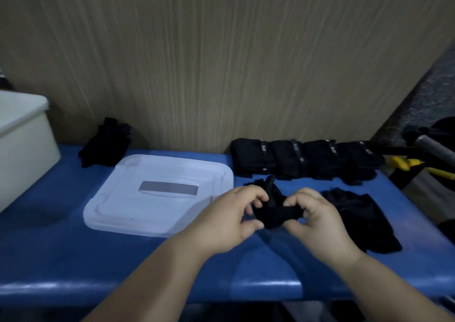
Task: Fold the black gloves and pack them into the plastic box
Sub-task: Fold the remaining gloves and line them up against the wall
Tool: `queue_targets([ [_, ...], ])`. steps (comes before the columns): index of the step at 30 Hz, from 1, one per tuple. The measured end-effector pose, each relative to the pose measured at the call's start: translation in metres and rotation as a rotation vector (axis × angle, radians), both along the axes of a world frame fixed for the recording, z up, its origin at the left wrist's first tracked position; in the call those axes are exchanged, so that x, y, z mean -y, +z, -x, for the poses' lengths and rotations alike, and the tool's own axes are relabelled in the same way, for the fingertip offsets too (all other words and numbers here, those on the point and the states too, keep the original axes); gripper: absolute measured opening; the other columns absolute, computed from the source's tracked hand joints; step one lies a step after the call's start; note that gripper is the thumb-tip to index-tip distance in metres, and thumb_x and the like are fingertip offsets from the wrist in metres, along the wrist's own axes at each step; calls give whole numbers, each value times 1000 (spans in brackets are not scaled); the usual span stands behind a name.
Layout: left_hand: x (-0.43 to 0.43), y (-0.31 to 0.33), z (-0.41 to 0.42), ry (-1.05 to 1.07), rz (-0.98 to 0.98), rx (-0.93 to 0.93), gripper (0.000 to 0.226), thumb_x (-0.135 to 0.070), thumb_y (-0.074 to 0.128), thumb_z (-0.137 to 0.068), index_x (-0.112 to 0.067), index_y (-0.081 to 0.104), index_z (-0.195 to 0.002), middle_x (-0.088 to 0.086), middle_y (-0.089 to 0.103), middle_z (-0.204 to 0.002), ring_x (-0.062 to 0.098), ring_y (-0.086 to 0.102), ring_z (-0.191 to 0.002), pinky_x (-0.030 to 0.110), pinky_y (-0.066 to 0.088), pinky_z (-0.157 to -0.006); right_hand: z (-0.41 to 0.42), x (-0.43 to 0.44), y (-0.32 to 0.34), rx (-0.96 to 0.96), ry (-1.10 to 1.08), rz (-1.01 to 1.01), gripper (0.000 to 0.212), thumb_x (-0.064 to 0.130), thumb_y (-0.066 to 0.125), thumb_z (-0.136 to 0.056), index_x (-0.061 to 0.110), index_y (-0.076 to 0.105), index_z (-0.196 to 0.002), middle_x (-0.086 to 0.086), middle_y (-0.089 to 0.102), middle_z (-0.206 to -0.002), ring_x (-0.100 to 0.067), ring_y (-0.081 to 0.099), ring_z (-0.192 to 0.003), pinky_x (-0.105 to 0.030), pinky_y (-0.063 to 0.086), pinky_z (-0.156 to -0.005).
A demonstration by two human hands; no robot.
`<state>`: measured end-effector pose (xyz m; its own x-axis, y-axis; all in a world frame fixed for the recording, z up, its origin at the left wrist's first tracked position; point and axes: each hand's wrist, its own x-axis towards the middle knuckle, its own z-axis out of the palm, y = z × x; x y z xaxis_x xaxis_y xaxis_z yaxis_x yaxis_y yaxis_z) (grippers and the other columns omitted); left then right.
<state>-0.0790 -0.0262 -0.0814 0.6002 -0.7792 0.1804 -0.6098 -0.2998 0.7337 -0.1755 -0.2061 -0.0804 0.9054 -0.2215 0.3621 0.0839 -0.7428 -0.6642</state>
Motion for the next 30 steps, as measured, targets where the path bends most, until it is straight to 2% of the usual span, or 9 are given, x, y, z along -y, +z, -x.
queue_targets([
  [3,14,-6,11,-16,-56,54,30,-20,69,-85,-33,51,-105,-25,47,-96,-8,45,-89,12,38,-80,13,10,-14,-14,-28,-11,37,-8,74,-65,25,56,-66,7,53,-71,-9,54,-73,-10,38,-63],
  [7,30,-16,21,-35,-92,96,25,-26,65,-88,-34,48,-104,-25,44,-100,-5,41,-96,12,36,-86,17,31,-27,-29,-22,30,42,0,71,-68,30,42,-62,11,51,-71,-11,50,-68,-14,37,-60],
  [10,41,-19,23,23,-64,152,21,-28,66,-86,-34,47,-92,-25,44,-92,-7,42,-92,11,34,-80,13,42,-29,-33,-16,66,47,3,73,-68,37,43,-61,14,51,-70,-10,49,-65,-15,37,-58],
  [14,50,-22,19,110,-39,227,26,-28,65,-85,-30,41,-77,-21,43,-78,-8,41,-84,7,29,-70,8,48,-29,-23,-43,37,36,13,71,-71,33,44,-58,12,52,-69,-13,52,-65,-22,42,-56],
  [18,57,-27,15,229,9,183,24,-28,60,-85,-31,40,-73,-14,49,-74,3,48,-76,19,36,-66,7,52,-24,-59,24,-33,21,31,69,-73,28,50,-65,12,54,-70,-11,55,-71,-27,46,-62],
  [20,60,-28,12,284,30,127,22,-26,59,-86,-29,41,-73,-9,49,-70,9,47,-65,26,39,-61,8,54,-21,-107,92,6,19,29,71,-73,32,52,-72,15,54,-77,-6,55,-82,-23,46,-71],
  [23,61,-27,8,333,44,108,24,-22,57,-87,-27,37,-73,-7,44,-65,11,41,-56,28,33,-54,7,53,-22,-141,115,41,26,17,73,-76,33,54,-81,18,56,-86,-1,53,-93,-17,44,-79],
  [26,61,-26,11,346,17,104,23,-20,54,-89,-22,37,-75,-7,39,-59,11,36,-52,29,28,-53,5,50,-23,-136,80,-22,24,17,74,-79,31,55,-79,16,59,-81,-3,57,-85,-16,45,-73],
  [30,59,-22,15,356,-5,112,31,-18,51,-91,-26,28,-72,-7,38,-54,12,35,-49,31,27,-51,3,42,-22,-52,-34,-59,26,14,73,-79,27,52,-70,12,57,-68,-7,55,-69,-16,42,-61],
])
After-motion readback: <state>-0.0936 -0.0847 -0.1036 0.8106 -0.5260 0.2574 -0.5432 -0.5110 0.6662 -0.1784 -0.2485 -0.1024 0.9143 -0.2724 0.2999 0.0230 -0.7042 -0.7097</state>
